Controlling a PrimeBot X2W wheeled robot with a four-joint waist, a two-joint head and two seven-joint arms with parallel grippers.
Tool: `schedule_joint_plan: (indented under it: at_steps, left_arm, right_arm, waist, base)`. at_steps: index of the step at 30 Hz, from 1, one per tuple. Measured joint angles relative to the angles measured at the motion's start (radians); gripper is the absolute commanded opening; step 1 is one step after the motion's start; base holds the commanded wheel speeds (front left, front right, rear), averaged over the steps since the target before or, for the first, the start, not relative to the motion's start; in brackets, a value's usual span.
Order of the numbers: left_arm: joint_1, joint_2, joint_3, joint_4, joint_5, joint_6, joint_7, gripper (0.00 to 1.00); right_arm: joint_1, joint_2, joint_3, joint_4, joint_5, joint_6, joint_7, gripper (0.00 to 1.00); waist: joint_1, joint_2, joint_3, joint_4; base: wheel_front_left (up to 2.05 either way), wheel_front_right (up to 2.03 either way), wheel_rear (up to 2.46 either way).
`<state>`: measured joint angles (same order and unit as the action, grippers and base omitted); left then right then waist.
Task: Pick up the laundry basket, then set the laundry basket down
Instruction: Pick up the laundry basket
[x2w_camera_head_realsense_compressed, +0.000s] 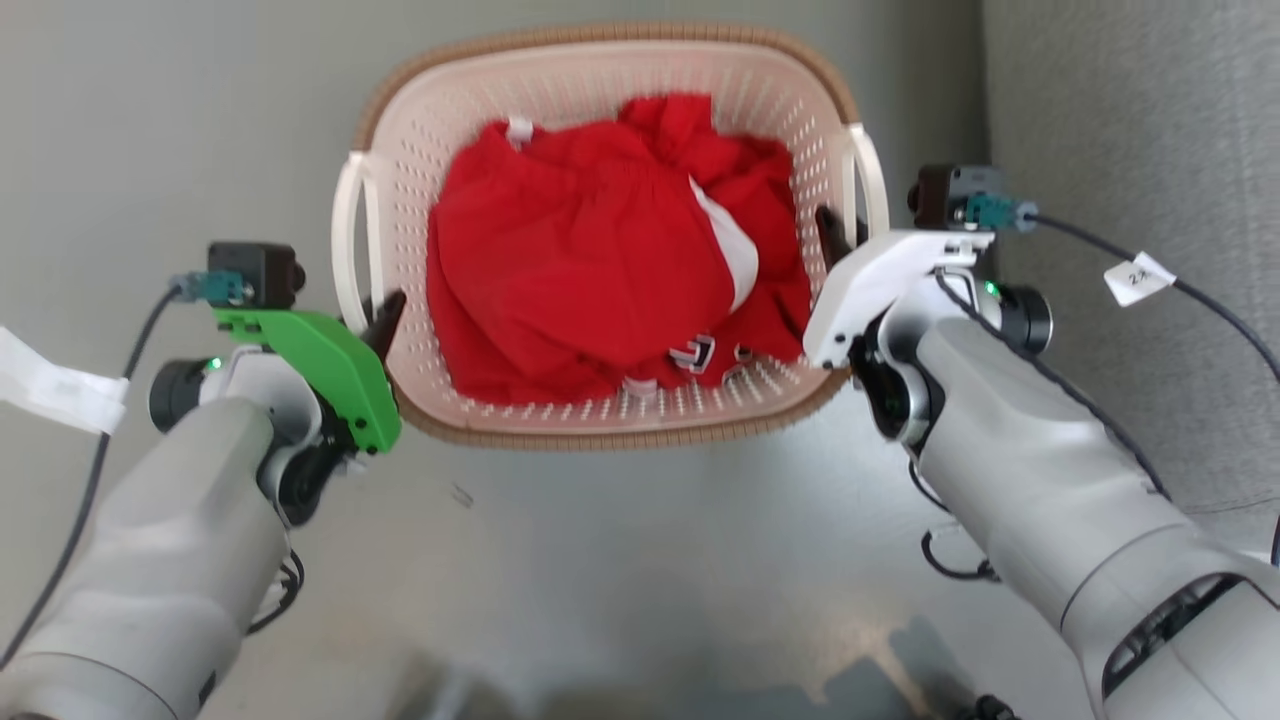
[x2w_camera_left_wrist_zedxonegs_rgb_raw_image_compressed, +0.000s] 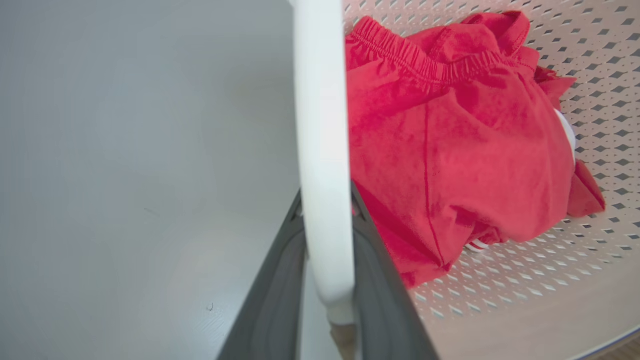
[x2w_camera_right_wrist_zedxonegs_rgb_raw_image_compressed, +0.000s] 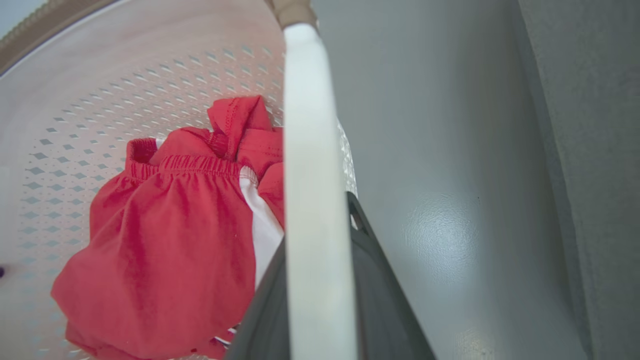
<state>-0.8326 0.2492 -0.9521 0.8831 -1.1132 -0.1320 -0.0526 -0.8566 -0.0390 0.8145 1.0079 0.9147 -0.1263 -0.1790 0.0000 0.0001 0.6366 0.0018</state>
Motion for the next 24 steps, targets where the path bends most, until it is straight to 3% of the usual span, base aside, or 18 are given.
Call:
schedule_joint_plan:
  at_steps: [24]
  left_arm:
    - [0.217, -0.057, -0.036, 0.108, -0.072, -0.004, 0.068, 0.0]
  right_arm:
    - [0.223, 0.005, 0.102, 0.007, 0.129, 0.003, 0.123, 0.0]
  waist:
    - [-0.0001, 0.0, -0.331, -0.001]
  base:
    - [0.0, 0.0, 0.0]
